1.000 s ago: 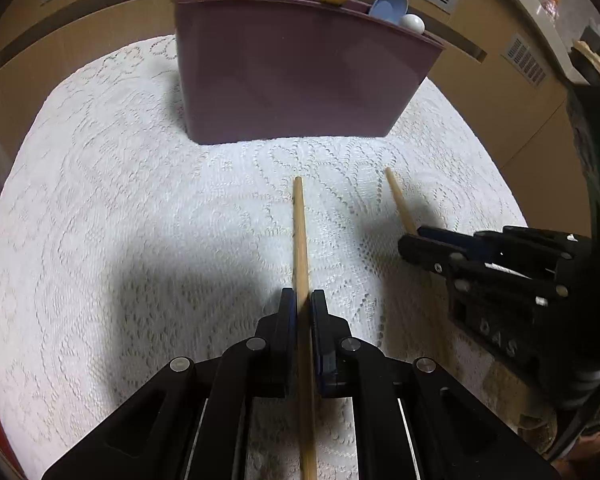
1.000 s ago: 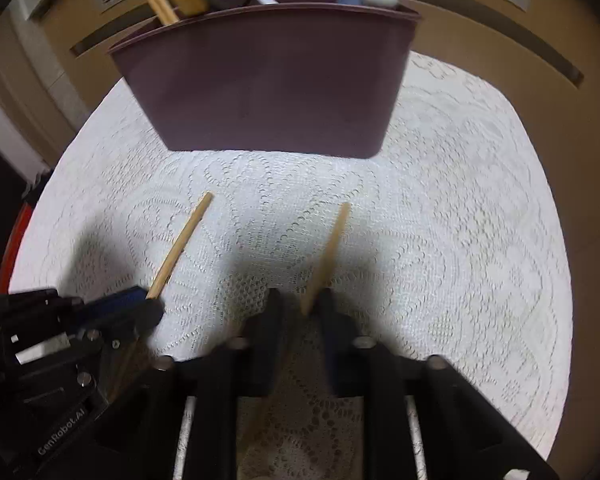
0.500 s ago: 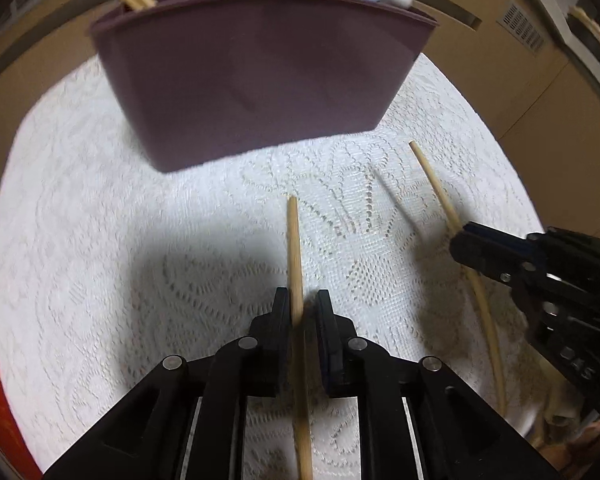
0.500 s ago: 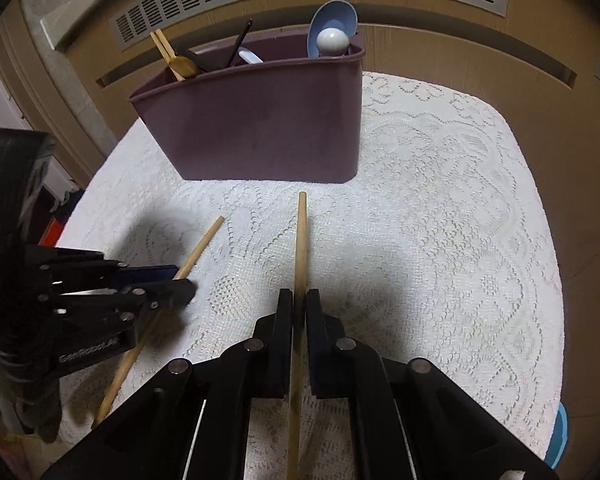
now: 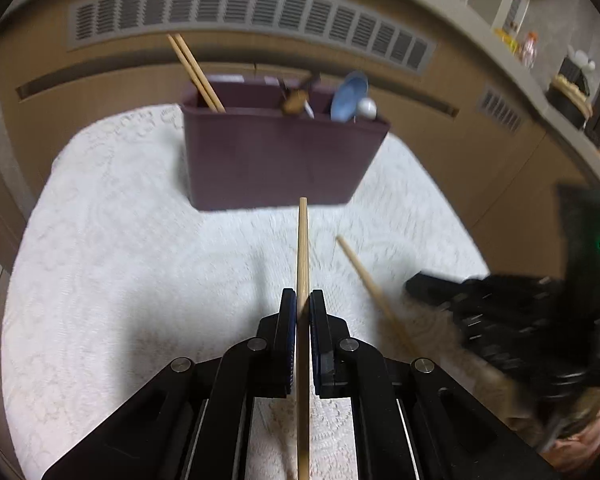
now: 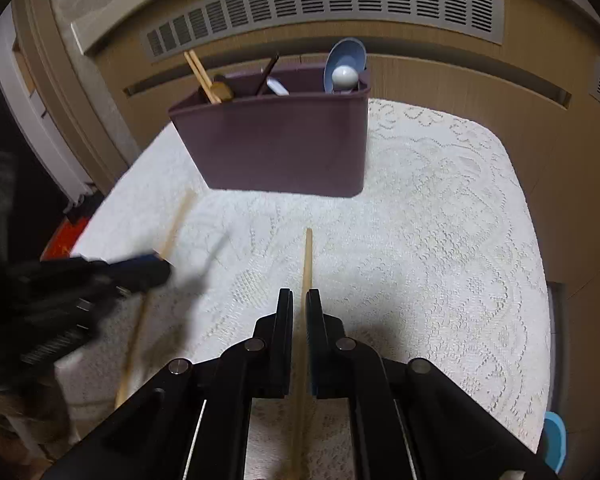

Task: Organize utensils
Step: 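Lift both chopsticks upright, lower them into the caddy and open both grippers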

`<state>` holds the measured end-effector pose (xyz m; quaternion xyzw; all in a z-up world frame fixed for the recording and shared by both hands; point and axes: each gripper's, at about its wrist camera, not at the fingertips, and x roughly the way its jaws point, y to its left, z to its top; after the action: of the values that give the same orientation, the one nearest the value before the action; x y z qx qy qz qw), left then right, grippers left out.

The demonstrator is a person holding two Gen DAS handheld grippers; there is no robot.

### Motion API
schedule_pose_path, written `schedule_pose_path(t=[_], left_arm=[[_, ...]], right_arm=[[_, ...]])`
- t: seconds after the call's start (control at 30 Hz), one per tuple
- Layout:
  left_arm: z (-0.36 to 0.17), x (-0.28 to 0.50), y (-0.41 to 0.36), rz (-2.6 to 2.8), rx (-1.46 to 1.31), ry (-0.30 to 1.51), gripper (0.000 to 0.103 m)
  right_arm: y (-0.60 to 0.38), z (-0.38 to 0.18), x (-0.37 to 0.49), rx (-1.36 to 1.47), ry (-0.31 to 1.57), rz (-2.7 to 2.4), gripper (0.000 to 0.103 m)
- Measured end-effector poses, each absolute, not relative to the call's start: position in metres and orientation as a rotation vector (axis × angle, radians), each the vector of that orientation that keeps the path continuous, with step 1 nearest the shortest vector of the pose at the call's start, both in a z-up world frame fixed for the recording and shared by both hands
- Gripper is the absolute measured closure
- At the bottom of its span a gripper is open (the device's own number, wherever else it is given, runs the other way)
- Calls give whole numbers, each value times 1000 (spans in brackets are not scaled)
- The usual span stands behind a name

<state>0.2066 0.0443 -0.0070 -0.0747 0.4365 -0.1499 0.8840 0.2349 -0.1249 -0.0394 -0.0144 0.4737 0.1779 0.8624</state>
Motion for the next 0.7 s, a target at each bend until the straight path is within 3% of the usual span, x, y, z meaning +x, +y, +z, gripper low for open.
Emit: schedule_pose_path(t=[0.13, 0.33, 0.4, 0.47, 0.7], left_arm=[[5, 201, 57, -300, -173, 863, 96], [3, 197, 65, -305, -188, 865, 96], [3, 196, 64, -302, -195, 865, 96], [4, 194, 64, -304, -199, 861, 96], [21, 170, 61, -306, -183, 796, 96]], right_arm=[[-118, -56, 247, -38, 1038, 360, 88], [-105, -76, 269, -66, 1089, 320, 88], [-99, -76, 270, -113, 1090, 315, 88], [-94, -75, 266, -138, 1097, 334, 96], [-115, -35, 231, -62, 1013, 355, 96]])
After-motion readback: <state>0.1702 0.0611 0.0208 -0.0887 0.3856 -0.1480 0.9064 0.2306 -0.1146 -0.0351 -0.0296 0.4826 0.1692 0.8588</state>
